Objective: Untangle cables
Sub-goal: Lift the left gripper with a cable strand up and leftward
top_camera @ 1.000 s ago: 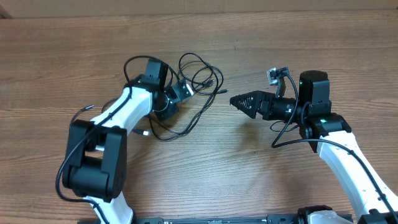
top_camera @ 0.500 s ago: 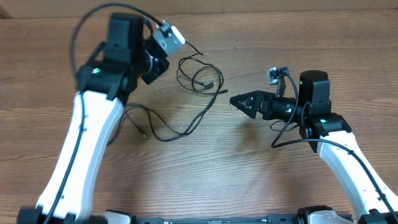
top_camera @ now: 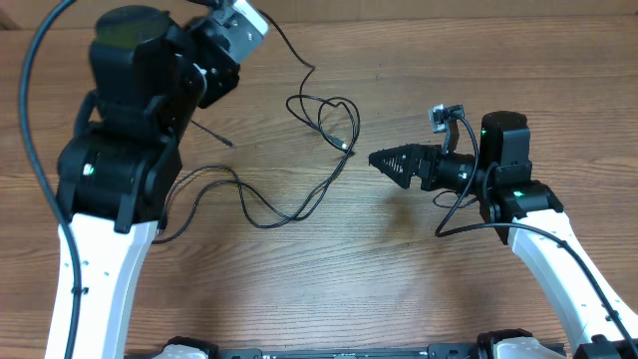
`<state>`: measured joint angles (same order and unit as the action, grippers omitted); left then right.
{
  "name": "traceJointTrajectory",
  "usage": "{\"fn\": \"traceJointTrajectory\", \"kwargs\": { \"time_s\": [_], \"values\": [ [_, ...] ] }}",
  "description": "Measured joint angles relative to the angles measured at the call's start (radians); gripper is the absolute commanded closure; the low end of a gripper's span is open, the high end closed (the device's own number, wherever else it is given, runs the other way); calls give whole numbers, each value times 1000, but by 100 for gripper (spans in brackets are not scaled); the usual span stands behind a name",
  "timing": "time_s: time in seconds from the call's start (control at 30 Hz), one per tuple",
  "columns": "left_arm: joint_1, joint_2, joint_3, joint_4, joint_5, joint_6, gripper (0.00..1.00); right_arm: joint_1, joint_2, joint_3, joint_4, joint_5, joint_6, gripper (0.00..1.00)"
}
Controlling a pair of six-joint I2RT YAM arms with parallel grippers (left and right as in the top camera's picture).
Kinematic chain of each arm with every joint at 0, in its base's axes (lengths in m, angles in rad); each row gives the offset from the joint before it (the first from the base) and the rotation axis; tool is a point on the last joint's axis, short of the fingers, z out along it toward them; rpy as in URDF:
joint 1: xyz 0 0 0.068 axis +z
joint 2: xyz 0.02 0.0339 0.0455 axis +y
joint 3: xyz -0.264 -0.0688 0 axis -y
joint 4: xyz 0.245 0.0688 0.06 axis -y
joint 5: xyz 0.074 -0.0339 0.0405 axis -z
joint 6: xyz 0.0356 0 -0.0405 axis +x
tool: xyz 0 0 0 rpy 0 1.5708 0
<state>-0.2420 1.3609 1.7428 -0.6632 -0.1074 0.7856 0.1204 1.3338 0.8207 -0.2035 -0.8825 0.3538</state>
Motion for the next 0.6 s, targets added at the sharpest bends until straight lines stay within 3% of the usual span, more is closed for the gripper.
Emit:
{"fn": "traceJointTrajectory", "kwargs": {
  "time_s": [0.4, 0.6],
  "values": [
    [0, -42, 3, 127, -31, 33, 96, 0, 0, 0, 34, -8, -54, 0],
    [0, -42, 4, 66, 35, 0, 96, 0, 1, -2, 312, -156, -166, 0]
  ]
}}
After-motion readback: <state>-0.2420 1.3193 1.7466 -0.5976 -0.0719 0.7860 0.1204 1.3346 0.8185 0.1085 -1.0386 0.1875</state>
